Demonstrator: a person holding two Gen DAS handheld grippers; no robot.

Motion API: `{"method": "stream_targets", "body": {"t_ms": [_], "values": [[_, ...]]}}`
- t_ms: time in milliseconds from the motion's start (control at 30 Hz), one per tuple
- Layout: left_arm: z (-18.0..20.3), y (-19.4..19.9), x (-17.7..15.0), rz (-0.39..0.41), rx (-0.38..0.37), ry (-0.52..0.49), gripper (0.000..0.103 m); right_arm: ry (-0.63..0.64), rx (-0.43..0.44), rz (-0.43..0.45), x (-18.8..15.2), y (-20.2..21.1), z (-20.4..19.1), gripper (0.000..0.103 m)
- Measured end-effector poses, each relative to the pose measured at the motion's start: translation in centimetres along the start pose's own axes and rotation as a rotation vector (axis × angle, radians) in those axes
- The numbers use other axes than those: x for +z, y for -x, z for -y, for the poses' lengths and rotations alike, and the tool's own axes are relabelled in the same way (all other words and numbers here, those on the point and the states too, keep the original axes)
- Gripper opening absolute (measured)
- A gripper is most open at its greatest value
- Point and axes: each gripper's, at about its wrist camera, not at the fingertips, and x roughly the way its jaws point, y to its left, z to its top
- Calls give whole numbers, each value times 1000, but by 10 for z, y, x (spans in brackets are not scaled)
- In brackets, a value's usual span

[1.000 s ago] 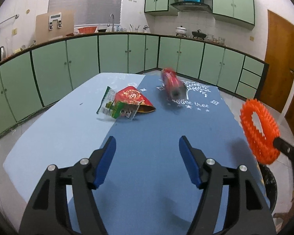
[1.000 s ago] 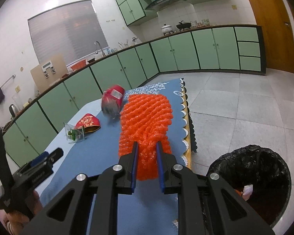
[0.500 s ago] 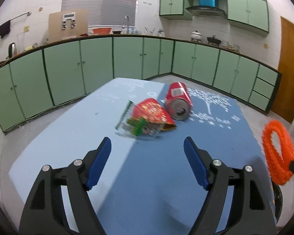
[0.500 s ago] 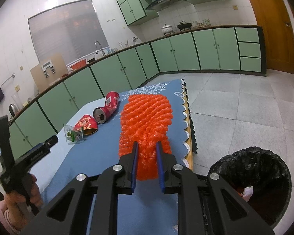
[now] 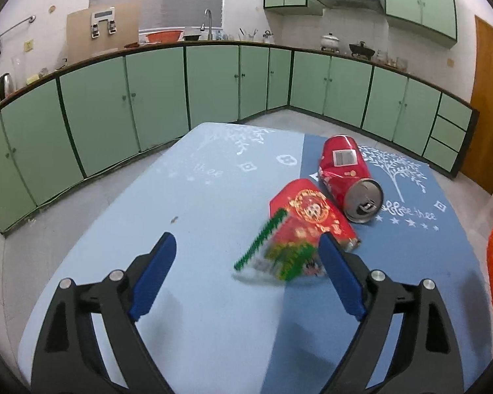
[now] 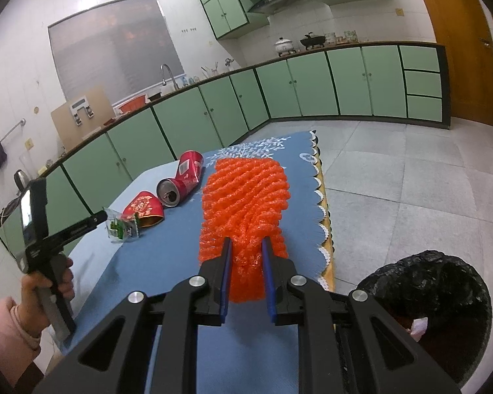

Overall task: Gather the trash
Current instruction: 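Grasp the clear plastic snack bag with the left tool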

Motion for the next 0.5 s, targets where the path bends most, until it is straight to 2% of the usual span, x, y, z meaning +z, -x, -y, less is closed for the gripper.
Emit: {"method": "stream_targets", "body": {"t_ms": [267,300,333,400,500], "values": [[7,-38,-3,-101,-44,3,86,4,-24,-29,3,-17,-1,18],[7,-40,-3,-112,-59,5,82,4,-25,-31,4,-19,-2,18],[8,-42,-3,-119,-68,4,78,5,-26,-33,4,-21,-3,18],[8,-43,-4,-124,-76,1,53,9,-25,-38,4,-24,-5,18],[11,-40,-4,-115,-94,-7,28,14,-23,-47,3,-28,-9,18]]}}
